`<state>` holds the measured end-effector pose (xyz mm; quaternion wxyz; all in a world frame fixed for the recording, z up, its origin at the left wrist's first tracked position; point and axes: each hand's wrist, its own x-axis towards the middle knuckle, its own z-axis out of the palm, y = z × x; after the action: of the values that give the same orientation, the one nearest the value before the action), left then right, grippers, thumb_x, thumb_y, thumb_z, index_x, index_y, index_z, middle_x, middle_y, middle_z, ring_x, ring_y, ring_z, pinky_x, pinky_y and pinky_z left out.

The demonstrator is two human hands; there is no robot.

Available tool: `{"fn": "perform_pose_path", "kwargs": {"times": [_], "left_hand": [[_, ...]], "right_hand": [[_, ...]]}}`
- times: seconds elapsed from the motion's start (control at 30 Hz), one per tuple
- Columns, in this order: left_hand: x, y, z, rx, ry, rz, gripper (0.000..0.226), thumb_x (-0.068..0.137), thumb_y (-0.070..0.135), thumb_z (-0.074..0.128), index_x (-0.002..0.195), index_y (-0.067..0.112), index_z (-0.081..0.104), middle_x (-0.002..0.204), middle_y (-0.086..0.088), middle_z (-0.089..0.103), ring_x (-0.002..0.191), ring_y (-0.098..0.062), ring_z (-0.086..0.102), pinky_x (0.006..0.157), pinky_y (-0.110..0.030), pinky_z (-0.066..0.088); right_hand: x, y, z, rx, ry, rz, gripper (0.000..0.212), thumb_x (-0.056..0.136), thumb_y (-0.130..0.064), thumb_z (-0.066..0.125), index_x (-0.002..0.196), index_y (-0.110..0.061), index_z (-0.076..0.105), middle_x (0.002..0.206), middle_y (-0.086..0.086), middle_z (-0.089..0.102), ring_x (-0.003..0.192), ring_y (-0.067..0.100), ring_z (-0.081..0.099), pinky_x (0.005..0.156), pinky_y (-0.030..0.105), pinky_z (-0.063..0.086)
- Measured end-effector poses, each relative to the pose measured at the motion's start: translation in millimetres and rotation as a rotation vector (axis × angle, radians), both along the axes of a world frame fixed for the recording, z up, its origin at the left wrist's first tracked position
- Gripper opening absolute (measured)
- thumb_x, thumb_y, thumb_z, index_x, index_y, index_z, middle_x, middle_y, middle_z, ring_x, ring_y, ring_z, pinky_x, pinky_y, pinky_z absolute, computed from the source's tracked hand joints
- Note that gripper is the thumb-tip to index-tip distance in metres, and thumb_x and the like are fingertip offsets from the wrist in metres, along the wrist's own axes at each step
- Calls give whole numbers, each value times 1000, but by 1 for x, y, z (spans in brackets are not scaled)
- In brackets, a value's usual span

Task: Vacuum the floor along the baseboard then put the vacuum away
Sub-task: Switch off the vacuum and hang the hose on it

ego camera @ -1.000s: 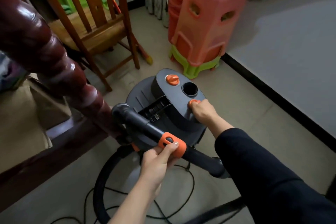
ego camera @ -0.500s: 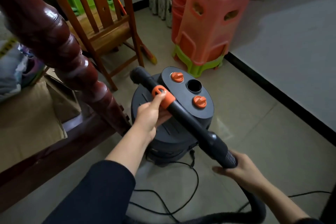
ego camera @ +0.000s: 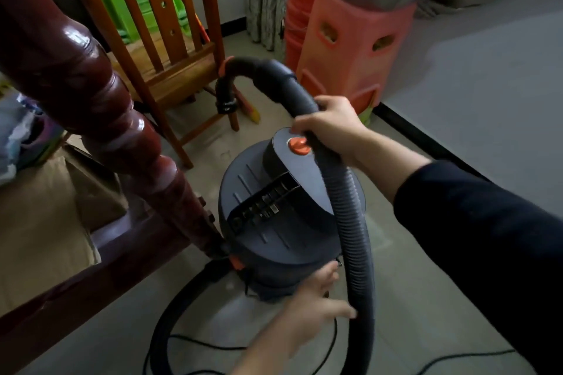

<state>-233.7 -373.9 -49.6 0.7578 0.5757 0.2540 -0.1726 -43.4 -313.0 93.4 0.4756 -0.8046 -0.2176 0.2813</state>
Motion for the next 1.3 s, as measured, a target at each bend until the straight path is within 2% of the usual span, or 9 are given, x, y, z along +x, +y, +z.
{"fn": "perform_pose_path", "kwargs": {"times": [0.1, 0.17, 0.3, 0.47, 0.6, 0.8, 0.97, 1.13, 1.3], "left_hand": [[5, -18, -10, 127, -36, 57, 32, 70, 28, 78, 94, 27, 56, 87, 13, 58, 81, 2, 55, 78, -14, 47], [10, -23, -13, 198, -65, 58, 25, 78, 36, 72, 91, 30, 52, 85, 18, 55, 81, 3, 54, 82, -19, 48], [11, -19, -9, 374, -216, -71, 27, 80, 41, 63, 98, 31, 47, 88, 18, 50, 89, -5, 51, 90, -29, 46], [23, 12, 3, 437, -224, -6, 32, 73, 38, 61, 102, 30, 48, 89, 9, 55, 86, -12, 54, 82, -30, 47], [41, 50, 20, 392, -185, 178, 23, 83, 14, 66, 100, 24, 54, 87, 3, 63, 82, -12, 60, 69, -20, 48], [50, 75, 4, 468, -66, 85, 44, 78, 47, 69, 111, 20, 57, 94, 4, 65, 95, -17, 62, 71, -29, 47], [35, 67, -10, 542, 27, 119, 77, 62, 70, 60, 123, 23, 50, 105, -1, 69, 97, -26, 66, 78, -39, 55], [14, 69, -16, 558, 62, 202, 68, 60, 70, 65, 109, 23, 57, 102, 2, 71, 97, -21, 68, 87, -44, 54], [-4, 45, -16, 678, 131, 434, 46, 85, 41, 68, 107, 5, 50, 113, -11, 62, 110, -30, 58, 90, -35, 46]], "right_hand": [[5, 28, 4, 11, 26, -30, 24, 65, -12, 81, 84, -6, 67, 76, 11, 65, 62, 24, 63, 69, 50, 58], [7, 32, 0, 2, -6, -31, 23, 65, -15, 84, 80, -13, 66, 83, 11, 67, 70, 25, 67, 70, 48, 60], [13, 5, -27, -107, -53, 47, 33, 71, -9, 80, 100, -9, 65, 76, 5, 60, 53, 13, 57, 48, 24, 51], [13, -32, -49, -234, 37, 227, 40, 75, -26, 80, 113, -25, 68, 99, -4, 71, 90, 14, 69, 79, 24, 55], [1, -42, -59, -302, -27, 220, 27, 83, -52, 67, 97, -30, 70, 81, -8, 66, 72, 11, 62, 68, 29, 48], [-18, -33, -76, -457, -418, 261, 64, 86, -51, 61, 145, -39, 37, 143, -9, 47, 135, 23, 35, 106, 46, 33], [-39, -37, -86, -512, -478, 328, 50, 94, -51, 51, 141, -35, 45, 146, -8, 44, 136, 23, 29, 99, 45, 30], [-49, -50, -93, -410, -461, 217, 44, 96, -48, 49, 135, -30, 53, 139, -5, 53, 133, 23, 35, 103, 45, 32], [-68, -111, -122, -347, -343, 73, 38, 91, -39, 58, 124, -22, 65, 139, -2, 53, 132, 20, 43, 108, 45, 35]]}}
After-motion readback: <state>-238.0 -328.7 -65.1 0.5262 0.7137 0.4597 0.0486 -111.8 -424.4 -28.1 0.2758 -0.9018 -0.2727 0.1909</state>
